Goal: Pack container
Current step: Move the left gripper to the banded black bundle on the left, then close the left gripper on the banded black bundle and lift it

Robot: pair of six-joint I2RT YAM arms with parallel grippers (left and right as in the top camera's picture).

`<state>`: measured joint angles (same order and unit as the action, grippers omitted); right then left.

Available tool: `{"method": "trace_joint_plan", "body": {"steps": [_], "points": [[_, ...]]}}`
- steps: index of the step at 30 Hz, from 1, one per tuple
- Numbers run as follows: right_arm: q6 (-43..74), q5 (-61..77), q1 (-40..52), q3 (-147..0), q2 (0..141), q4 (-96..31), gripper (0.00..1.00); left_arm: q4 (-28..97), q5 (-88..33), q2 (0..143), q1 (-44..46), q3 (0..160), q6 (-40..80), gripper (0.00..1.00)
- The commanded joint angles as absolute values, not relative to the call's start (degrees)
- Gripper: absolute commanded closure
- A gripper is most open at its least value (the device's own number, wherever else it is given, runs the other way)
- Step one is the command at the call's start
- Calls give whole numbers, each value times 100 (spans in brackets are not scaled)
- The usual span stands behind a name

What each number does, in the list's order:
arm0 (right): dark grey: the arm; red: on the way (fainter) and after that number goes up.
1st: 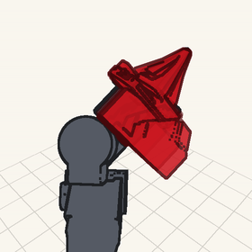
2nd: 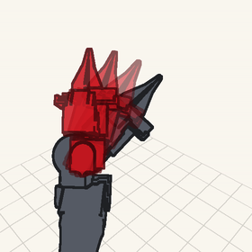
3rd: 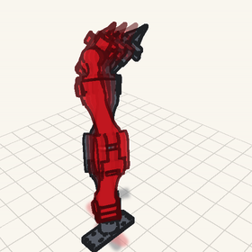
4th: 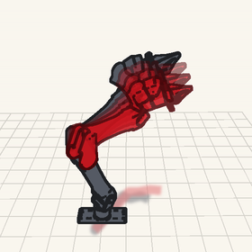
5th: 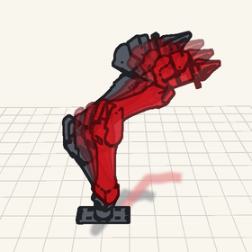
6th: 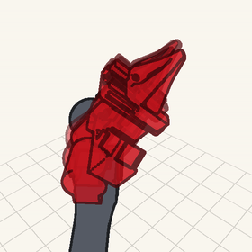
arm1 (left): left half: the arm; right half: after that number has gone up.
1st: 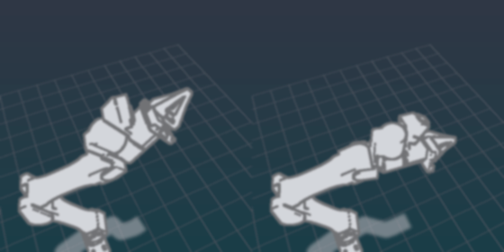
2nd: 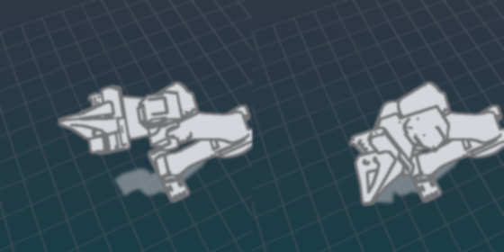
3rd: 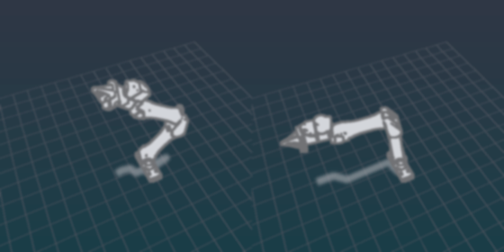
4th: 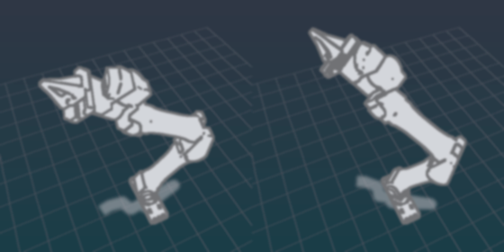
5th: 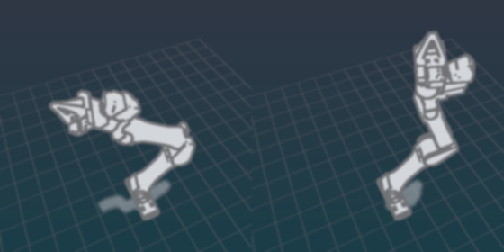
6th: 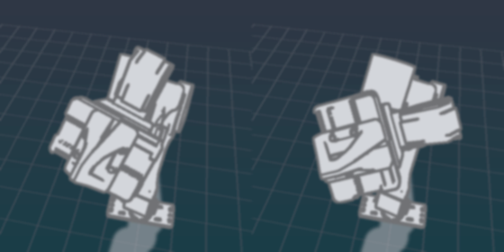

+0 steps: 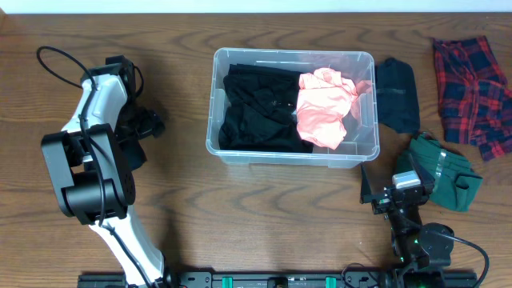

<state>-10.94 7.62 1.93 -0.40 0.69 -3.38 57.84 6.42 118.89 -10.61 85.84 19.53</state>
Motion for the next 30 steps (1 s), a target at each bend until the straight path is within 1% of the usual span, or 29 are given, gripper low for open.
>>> {"method": "trace_joint_plan", "body": {"steps": [1, 6, 10, 15, 16, 23, 30], "points": [[-1031, 727, 237, -32, 38, -360, 1, 5603, 735, 11972, -1076, 8335, 1907, 2], [-1031, 727, 237, -32, 38, -360, 1, 5450, 803, 11972, -1120, 8141, 1909, 1], [-1031, 727, 237, -32, 38, -362, 1, 5472, 1035, 11972, -1125, 8132, 1896, 5], [-1031, 727, 237, -32, 38, -360, 1, 5448, 1033, 11972, -1125, 8132, 1756, 26], [-1031, 727, 237, -32, 38, -360, 1, 5446, 1033, 11972, -1125, 8132, 1756, 27], [-1031, 727, 237, -32, 38, -360, 1, 5424, 1031, 11974, -1125, 8125, 1752, 27], [-1031, 727, 237, -32, 38, -360, 1, 5083, 1028, 11981, -1122, 7924, 1219, 27]]}}
